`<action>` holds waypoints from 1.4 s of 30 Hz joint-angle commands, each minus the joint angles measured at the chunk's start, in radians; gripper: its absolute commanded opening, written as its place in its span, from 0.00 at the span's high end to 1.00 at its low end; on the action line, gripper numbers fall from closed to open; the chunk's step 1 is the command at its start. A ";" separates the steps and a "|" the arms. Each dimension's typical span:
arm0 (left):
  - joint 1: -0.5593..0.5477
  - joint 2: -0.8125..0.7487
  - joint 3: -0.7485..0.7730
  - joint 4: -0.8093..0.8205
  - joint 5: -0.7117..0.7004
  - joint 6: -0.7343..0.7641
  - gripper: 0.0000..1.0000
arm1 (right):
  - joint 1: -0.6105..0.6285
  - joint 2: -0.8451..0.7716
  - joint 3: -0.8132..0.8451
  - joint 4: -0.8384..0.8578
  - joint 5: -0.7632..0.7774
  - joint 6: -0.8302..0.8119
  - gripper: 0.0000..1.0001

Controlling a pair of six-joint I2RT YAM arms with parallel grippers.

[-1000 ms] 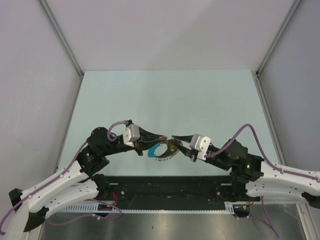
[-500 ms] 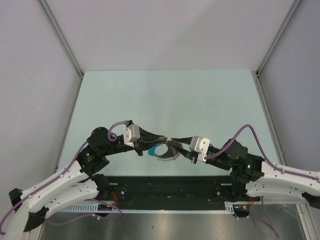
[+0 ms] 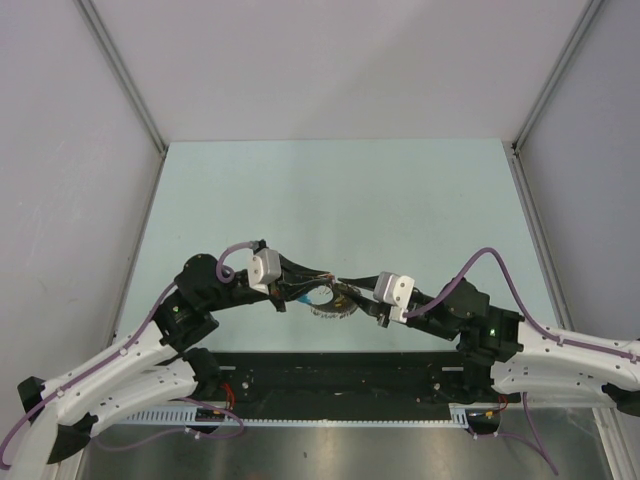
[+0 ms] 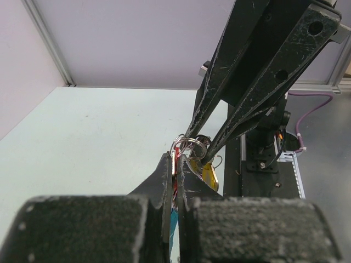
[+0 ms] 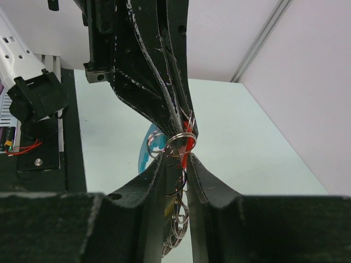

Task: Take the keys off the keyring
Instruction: Remove the key from the keyring.

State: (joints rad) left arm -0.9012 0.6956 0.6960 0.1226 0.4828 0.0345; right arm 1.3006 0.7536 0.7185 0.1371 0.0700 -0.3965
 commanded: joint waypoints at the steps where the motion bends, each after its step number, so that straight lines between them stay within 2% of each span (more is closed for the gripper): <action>1: -0.004 -0.005 0.045 0.061 0.004 0.015 0.99 | 0.006 0.009 0.042 0.056 -0.015 0.008 0.76; 14: -0.004 -0.005 0.046 0.054 -0.006 0.024 1.00 | 0.011 0.007 0.044 0.059 -0.024 0.027 0.72; 18: -0.004 0.002 0.048 0.054 -0.006 0.022 1.00 | 0.011 0.016 0.044 0.065 -0.015 0.027 0.82; 30: -0.004 0.002 0.053 0.052 -0.001 0.028 1.00 | 0.012 0.059 0.042 0.127 0.066 0.050 1.00; 42: -0.004 -0.008 0.042 0.040 -0.012 0.056 1.00 | 0.019 0.116 0.041 0.237 0.269 0.174 1.00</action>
State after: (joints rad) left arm -0.8894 0.7059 0.6960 0.1020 0.4175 0.0750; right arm 1.3224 0.8516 0.7185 0.2565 0.2104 -0.3042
